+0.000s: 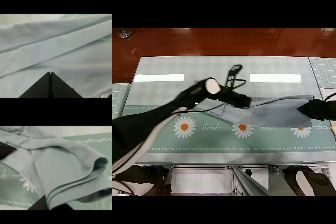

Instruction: Fold the shirts.

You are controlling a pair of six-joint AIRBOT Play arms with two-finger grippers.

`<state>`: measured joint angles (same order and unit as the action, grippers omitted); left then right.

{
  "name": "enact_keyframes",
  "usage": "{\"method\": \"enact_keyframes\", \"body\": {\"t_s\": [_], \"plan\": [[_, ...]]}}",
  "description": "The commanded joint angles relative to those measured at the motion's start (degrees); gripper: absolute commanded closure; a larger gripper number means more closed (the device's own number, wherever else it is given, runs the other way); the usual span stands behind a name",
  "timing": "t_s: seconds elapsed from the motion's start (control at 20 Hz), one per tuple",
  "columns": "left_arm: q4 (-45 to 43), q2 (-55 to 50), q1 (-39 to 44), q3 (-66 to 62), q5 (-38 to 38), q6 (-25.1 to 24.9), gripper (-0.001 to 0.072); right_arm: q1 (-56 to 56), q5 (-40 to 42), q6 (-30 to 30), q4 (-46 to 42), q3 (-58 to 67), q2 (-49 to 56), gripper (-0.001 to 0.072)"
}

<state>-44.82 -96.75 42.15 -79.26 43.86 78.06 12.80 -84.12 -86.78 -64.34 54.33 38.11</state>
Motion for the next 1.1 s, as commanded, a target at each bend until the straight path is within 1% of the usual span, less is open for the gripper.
{"method": "enact_keyframes", "body": {"t_s": [0.0, 0.1, 0.15, 0.25, 0.3, 0.4, 0.55, 0.65, 0.7, 0.8, 0.9, 0.95, 1.05], "plan": [[-0.1, -11.5, 8.0, -11.6, 2.7, 5.6, 0.0688, -0.3, -1.3, -2.0, 1.3, -0.9, -3.7, 0.0675], [0.1, -15.5, 12.0, -15.0, 3.5, 9.7, 0.0688, -0.3, -0.1, -2.0, 3.2, -0.9, -3.7, 0.0675], [0.5, -16.8, 13.6, -16.2, 4.6, 9.7, 0.0688, -0.3, 0.4, -2.0, 3.9, -0.9, -3.7, 0.0675], [0.5, -18.4, 15.7, -18.6, 9.2, 8.5, 0.0687, -0.3, 0.8, -2.4, 4.1, -0.9, -3.7, 0.0675], [0.5, -18.5, 15.8, -19.3, 10.8, 8.1, 0.0687, -0.3, 0.8, -2.6, 4.1, -0.9, -3.7, 0.0675], [0.5, -17.9, 13.0, -20.4, 14.1, 8.1, 0.0687, -0.3, 0.7, -2.6, 4.5, -0.9, -3.7, 0.0675], [0.4, -15.1, 3.2, -21.2, 19.9, 8.2, 0.0688, -0.3, 0.6, -2.6, 7.1, -0.9, -3.3, 0.0675], [-0.2, -11.6, -4.2, -21.2, 23.3, 8.1, 0.0688, -0.9, 1.0, -1.9, 10.5, -0.9, -1.8, 0.0675], [-1.7, -9.3, -8.1, -21.1, 25.5, 8.1, 0.0688, -2.5, 2.0, -1.9, 11.2, -0.9, -0.8, 0.0675], [-7.9, -3.8, -15.3, -20.3, 29.3, 8.2, 0.0687, -8.3, 5.2, -2.4, 12.0, -0.7, 2.3, 0.0675], [-9.6, 4.4, -23.0, -15.1, 28.7, 8.2, 0.0687, -15.6, 9.1, -3.3, 11.9, 1.2, 7.5, 0.0675], [-9.7, 9.9, -26.9, -10.5, 27.0, 8.1, 0.0687, -18.8, 10.7, -3.3, 12.0, 2.8, 10.5, 0.0675], [-9.6, 22.3, -33.2, 1.5, 21.9, 6.3, 0.0686, -24.9, 14.1, -3.5, 11.9, 7.1, 18.0, 0.0675]]}}
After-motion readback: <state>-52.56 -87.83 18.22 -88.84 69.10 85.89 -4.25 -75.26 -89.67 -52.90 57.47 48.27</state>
